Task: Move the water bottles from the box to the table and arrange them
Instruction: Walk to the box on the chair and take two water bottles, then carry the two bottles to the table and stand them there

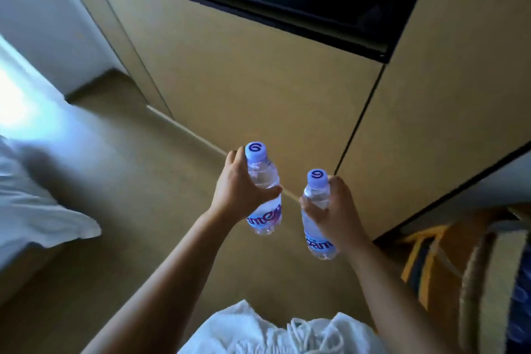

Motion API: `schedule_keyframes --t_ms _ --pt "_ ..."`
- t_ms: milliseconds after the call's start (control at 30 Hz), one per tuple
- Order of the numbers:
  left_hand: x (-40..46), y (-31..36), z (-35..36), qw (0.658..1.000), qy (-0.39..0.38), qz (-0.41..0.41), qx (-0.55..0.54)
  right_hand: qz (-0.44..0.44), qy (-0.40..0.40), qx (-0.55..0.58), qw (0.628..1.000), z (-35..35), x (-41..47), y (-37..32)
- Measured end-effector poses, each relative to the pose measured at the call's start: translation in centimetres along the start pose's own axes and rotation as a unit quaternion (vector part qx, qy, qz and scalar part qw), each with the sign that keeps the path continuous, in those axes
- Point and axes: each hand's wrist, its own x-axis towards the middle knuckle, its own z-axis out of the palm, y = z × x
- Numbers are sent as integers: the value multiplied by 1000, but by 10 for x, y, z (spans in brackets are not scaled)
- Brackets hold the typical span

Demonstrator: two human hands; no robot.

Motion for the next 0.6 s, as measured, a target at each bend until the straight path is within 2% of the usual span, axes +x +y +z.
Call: schedule_keyframes --t_ms 100,233,467,600 --pt "3 -39 -57 998 44 -32 -5 -19 -40 26 999 48 15 -40" --pt "-3 -84 -116 987 124 -99 -5 -95 -95 12 991 109 33 -88" --pt "-7 -145 -179 959 226 -172 -7 -144 -213 39 966 190 60 -144" --pt "13 -177 -206 947 256 -195 -10 -155 -262 35 952 241 90 -172"
